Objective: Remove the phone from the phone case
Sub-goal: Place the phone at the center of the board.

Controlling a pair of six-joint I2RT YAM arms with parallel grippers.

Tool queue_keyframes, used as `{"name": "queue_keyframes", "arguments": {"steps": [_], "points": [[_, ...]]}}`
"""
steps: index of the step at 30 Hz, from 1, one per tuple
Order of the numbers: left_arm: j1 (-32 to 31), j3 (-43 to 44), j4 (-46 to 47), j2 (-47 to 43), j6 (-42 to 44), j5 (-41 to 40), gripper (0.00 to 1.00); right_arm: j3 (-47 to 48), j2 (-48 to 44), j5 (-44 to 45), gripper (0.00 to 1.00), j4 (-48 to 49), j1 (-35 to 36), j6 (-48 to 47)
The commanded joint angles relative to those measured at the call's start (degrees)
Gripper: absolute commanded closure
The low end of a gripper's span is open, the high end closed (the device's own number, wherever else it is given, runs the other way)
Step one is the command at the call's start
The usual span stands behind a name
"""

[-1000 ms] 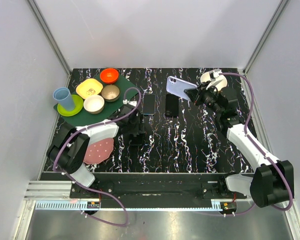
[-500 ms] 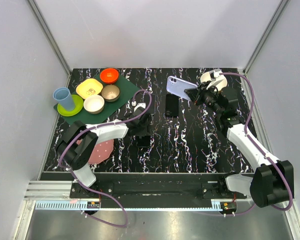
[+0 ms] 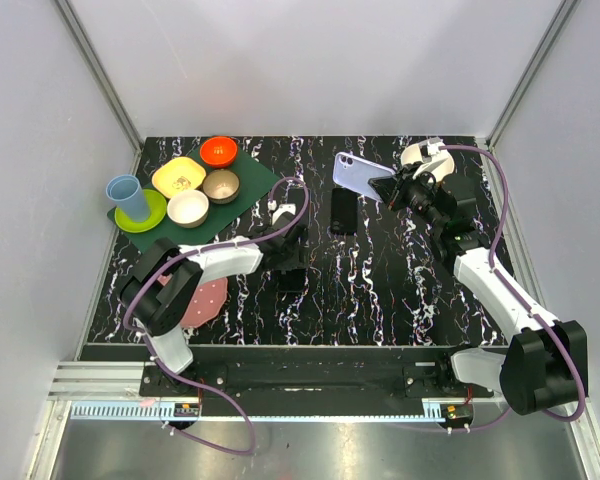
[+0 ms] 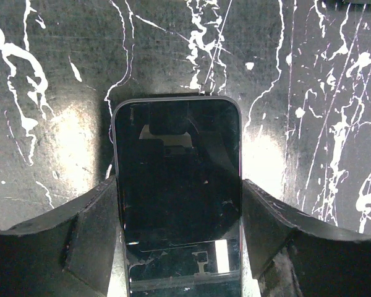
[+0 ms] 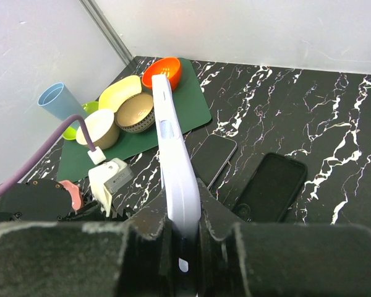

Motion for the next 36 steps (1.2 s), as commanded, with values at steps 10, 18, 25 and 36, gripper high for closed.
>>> {"name": "queue_keyframes", "arguments": {"steps": [10, 18, 25, 36], "points": [[-0.32, 0.02, -1.95, 2.89, -0.92, 2.80, 0.74, 1.45, -0.17, -0.09, 1.00, 4.20, -0.40, 0.15], [-0.32, -0.50, -1.77, 2.27, -1.00, 4.21, 0.47, 1.45, -0.08, -0.09, 1.00, 4.12, -0.32, 0.06], [-0.32, -0.68, -1.77, 1.66, -1.00, 4.83, 0.25, 1.89, 0.44, -0.18, 1.00, 4.03, -0.40, 0.32], [-0.32, -0.85, -1.77, 1.40, -1.00, 5.79, 0.18, 2.24, 0.80, -0.09, 1.00, 3.94, -0.40, 0.32]]}}
